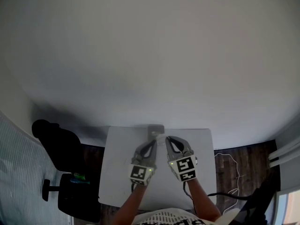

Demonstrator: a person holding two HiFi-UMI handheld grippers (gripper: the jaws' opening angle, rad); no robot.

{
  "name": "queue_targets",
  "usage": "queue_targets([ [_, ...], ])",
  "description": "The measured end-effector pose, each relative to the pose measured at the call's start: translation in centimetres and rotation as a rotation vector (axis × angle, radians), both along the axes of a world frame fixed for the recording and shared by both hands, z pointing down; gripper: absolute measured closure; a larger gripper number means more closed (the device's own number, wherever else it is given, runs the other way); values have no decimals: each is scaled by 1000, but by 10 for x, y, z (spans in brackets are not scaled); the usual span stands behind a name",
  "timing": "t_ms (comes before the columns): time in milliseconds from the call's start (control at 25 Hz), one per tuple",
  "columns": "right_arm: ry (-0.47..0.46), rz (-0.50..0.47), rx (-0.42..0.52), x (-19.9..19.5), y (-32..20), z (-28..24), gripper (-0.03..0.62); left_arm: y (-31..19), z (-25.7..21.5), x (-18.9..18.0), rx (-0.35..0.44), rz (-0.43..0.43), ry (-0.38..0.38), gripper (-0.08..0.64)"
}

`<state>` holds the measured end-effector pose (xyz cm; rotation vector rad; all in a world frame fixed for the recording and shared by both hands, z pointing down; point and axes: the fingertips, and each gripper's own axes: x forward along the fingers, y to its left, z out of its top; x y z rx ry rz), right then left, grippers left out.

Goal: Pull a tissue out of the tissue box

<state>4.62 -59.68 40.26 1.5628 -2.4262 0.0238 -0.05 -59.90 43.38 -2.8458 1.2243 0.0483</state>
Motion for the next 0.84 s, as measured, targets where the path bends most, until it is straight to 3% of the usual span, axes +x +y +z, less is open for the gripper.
queue_targets([
  [840,-3,1,-10,4,-6,6,581,-4,12,3,-32,4,15,568],
])
